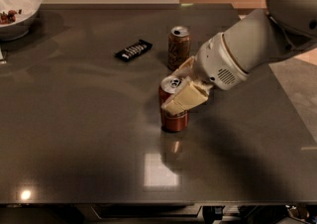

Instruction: Move coke can near orange can

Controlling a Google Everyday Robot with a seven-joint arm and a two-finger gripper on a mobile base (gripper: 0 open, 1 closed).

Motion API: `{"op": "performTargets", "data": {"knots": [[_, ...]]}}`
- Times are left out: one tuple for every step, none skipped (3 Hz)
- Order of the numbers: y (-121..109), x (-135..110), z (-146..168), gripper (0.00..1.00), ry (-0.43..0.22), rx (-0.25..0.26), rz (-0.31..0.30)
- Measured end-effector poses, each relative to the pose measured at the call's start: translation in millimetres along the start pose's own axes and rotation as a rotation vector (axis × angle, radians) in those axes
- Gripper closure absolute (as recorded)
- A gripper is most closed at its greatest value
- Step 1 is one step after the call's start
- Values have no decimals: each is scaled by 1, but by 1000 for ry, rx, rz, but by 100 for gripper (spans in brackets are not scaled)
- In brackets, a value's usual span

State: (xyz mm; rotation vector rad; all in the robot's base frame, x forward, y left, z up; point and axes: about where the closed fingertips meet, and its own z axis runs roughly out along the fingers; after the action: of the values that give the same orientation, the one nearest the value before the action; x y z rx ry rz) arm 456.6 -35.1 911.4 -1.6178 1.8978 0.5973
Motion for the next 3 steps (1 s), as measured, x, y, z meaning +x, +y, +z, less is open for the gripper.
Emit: {"op": "performTargets", "data": {"knots": [[-41, 12, -18, 100, 2, 82, 70], [-79, 18, -31, 100, -21, 151, 117], [-112, 19, -38, 100, -46, 199, 149]]}}
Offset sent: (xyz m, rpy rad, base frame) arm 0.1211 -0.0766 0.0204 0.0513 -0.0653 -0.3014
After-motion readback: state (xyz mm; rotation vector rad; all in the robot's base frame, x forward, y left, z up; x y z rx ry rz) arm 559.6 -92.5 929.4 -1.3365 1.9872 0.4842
